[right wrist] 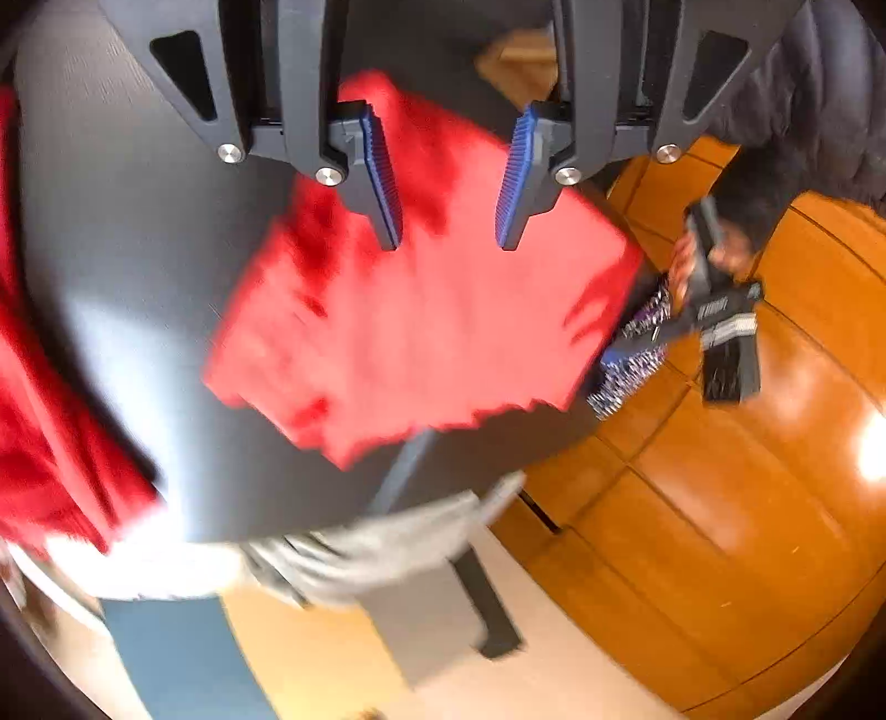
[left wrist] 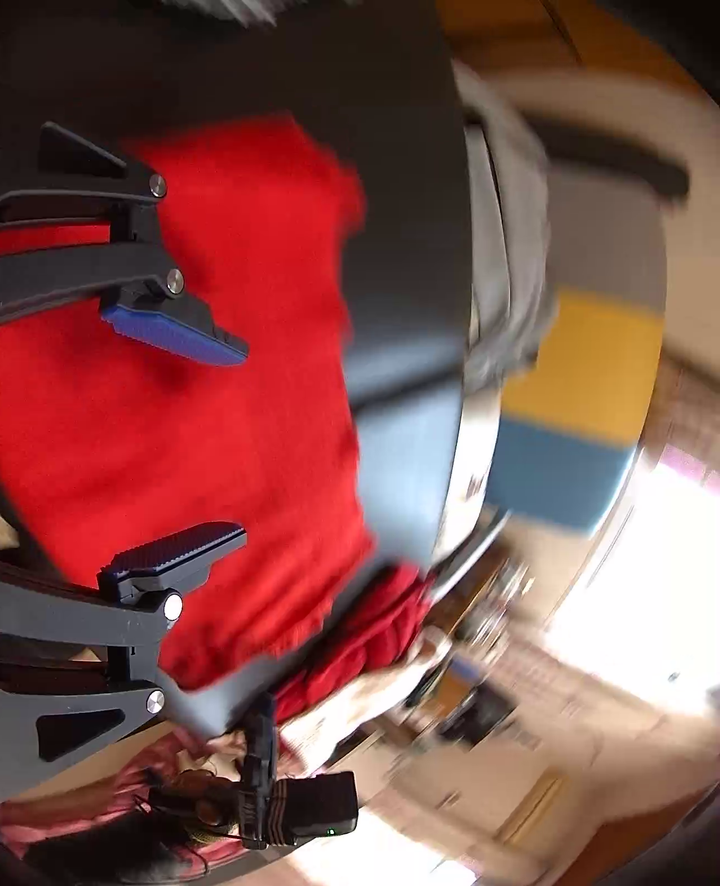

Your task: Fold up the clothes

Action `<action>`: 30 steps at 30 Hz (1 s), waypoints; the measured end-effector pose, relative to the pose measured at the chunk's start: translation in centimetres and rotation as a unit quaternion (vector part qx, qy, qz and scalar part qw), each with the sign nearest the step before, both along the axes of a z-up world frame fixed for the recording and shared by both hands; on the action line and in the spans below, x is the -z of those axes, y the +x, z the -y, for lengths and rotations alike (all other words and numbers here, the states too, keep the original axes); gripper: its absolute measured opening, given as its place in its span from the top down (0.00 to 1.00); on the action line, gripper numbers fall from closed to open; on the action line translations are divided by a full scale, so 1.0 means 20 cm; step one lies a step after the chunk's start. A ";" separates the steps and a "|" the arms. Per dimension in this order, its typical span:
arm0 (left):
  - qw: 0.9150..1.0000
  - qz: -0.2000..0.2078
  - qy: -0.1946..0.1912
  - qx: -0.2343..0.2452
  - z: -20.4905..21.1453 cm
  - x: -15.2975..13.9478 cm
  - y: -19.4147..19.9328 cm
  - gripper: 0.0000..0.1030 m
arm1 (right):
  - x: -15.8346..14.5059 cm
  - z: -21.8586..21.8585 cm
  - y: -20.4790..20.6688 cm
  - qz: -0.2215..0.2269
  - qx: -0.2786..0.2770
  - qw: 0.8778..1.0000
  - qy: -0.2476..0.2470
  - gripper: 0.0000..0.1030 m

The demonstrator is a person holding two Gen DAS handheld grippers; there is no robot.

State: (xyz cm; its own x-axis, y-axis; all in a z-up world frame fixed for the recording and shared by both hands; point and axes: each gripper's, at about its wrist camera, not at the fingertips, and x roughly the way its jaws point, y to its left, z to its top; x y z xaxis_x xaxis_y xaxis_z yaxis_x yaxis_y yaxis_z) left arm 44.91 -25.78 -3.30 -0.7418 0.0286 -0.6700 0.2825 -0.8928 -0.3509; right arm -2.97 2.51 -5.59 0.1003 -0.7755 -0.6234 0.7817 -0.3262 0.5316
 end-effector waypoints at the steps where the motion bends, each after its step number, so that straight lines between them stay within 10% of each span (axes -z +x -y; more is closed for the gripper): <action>1: 1.000 0.003 0.006 -0.023 0.07 0.01 0.12 0.40 | -0.01 0.08 0.03 -0.012 0.000 1.000 -0.005 0.65; 10: 0.993 0.005 0.090 -0.070 0.25 0.25 0.65 0.40 | 0.17 0.69 0.10 -0.121 0.061 0.989 0.055 0.65; 20: 0.987 0.022 0.159 0.002 0.25 0.46 0.48 0.43 | 0.39 0.50 -0.08 -0.012 0.085 0.994 -0.065 0.65; 25: 0.983 0.015 0.180 0.032 0.23 0.43 0.49 0.89 | 0.39 0.49 -0.08 -0.013 0.083 0.994 -0.067 0.65; 30: 0.984 0.068 0.163 0.020 0.24 0.53 0.53 0.94 | 0.39 0.49 -0.07 -0.016 0.083 0.994 -0.069 0.65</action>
